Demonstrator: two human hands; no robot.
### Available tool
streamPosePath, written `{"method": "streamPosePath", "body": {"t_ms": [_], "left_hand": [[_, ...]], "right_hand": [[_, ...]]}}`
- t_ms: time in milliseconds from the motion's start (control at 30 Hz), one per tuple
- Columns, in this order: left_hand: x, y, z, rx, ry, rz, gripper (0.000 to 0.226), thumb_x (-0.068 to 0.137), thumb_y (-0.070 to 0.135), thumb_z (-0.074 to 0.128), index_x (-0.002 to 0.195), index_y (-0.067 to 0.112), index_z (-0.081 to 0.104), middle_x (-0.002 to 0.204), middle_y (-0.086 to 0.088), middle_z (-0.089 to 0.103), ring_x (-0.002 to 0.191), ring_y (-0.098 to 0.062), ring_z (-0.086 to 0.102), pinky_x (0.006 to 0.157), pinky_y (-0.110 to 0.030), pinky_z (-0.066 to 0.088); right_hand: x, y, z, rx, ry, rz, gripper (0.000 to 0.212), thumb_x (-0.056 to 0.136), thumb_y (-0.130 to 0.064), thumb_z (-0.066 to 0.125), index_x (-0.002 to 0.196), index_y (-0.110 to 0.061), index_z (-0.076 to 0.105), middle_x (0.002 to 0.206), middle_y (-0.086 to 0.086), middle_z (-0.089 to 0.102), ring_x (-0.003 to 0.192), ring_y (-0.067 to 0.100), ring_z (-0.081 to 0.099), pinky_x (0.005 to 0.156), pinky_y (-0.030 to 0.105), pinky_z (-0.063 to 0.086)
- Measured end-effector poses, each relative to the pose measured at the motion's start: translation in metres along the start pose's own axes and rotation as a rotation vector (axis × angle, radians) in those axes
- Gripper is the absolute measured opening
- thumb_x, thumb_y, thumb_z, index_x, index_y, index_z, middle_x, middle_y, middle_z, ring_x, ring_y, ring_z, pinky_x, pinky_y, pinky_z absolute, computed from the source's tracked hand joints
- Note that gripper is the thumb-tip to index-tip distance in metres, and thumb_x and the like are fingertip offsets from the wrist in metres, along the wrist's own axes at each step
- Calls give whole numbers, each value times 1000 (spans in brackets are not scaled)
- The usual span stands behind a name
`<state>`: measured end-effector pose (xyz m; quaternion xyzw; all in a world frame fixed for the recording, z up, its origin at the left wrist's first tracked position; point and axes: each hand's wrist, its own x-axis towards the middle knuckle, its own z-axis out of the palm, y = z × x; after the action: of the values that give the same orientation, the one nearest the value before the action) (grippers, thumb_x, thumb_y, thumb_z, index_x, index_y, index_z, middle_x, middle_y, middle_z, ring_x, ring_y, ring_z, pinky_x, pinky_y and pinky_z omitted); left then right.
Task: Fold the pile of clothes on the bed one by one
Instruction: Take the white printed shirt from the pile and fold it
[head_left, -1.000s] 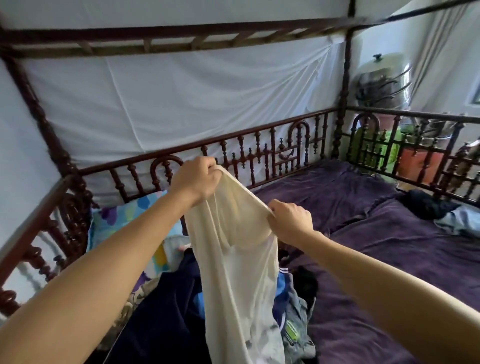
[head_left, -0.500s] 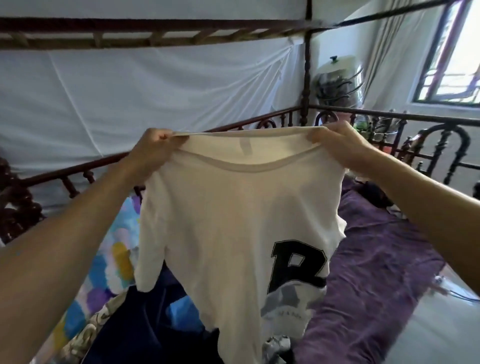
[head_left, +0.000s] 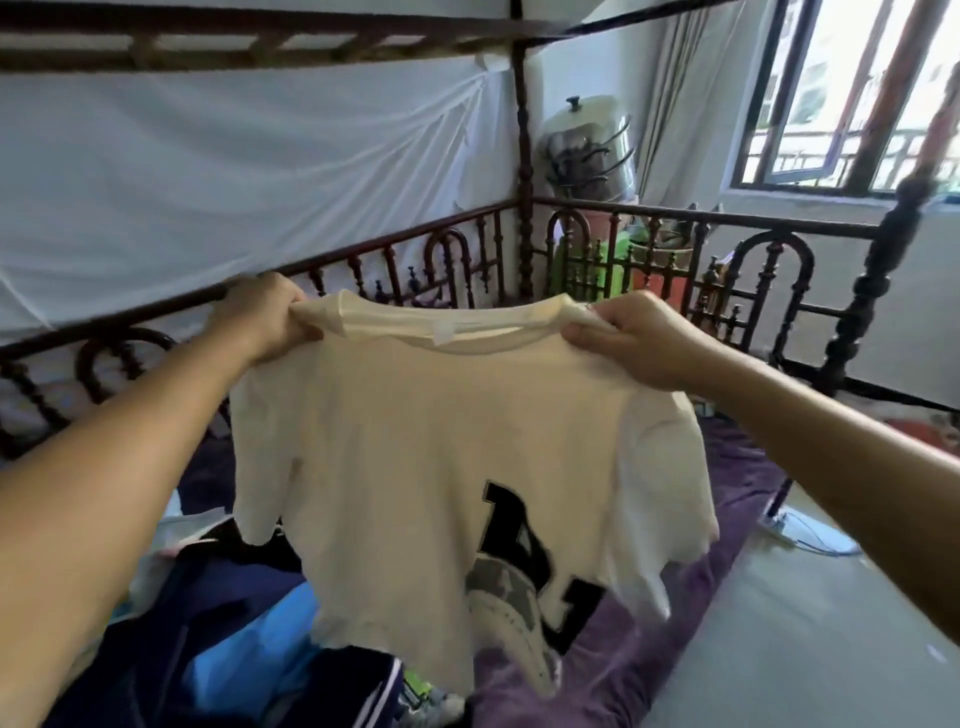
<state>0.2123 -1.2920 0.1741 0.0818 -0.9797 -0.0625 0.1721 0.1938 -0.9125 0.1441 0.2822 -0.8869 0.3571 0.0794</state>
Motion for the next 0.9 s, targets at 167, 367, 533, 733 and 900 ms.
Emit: {"method": "streamPosePath", "body": {"t_ms": [167, 367, 533, 733, 900], "left_hand": [[7, 29, 92, 123, 117, -273, 17, 86, 14, 56, 79, 6, 70, 84, -23, 64, 80, -41, 62, 68, -41, 51], [7, 33, 173, -39, 192, -617, 24, 87, 6, 54, 103, 5, 71, 106, -28, 65, 101, -47, 59, 87, -48, 49], [69, 71, 218, -140, 230, -657, 28, 86, 10, 45, 102, 11, 68, 109, -21, 65, 101, -44, 59, 88, -47, 48], [168, 155, 317, -296, 183, -374, 25, 86, 6, 46, 96, 5, 68, 98, -23, 67, 92, -42, 60, 75, -42, 47], [231, 229, 396, -336, -18, -263, 23, 84, 6, 49, 90, 10, 70, 93, -21, 69, 93, -41, 59, 74, -40, 48]], "right_hand": [[-17, 71, 25, 155, -106, -43, 38, 96, -28, 56, 63, -13, 46, 60, -8, 40, 51, 1, 34, 48, 18, 28], [-28, 171, 38, 350, -188, 111, 35, 98, -27, 54, 84, 6, 53, 75, 2, 48, 67, 11, 44, 59, 29, 37], [-9, 247, 45, 400, -160, 214, 37, 97, -28, 54, 77, 1, 46, 70, -2, 44, 60, 7, 40, 52, 23, 34], [13, 378, 60, 323, -103, 482, 32, 97, -27, 54, 75, -5, 46, 67, -5, 42, 62, 8, 38, 58, 30, 33], [32, 494, 49, 163, -65, 708, 31, 96, -32, 54, 78, -7, 50, 67, -4, 47, 67, 15, 43, 63, 35, 34]]}}
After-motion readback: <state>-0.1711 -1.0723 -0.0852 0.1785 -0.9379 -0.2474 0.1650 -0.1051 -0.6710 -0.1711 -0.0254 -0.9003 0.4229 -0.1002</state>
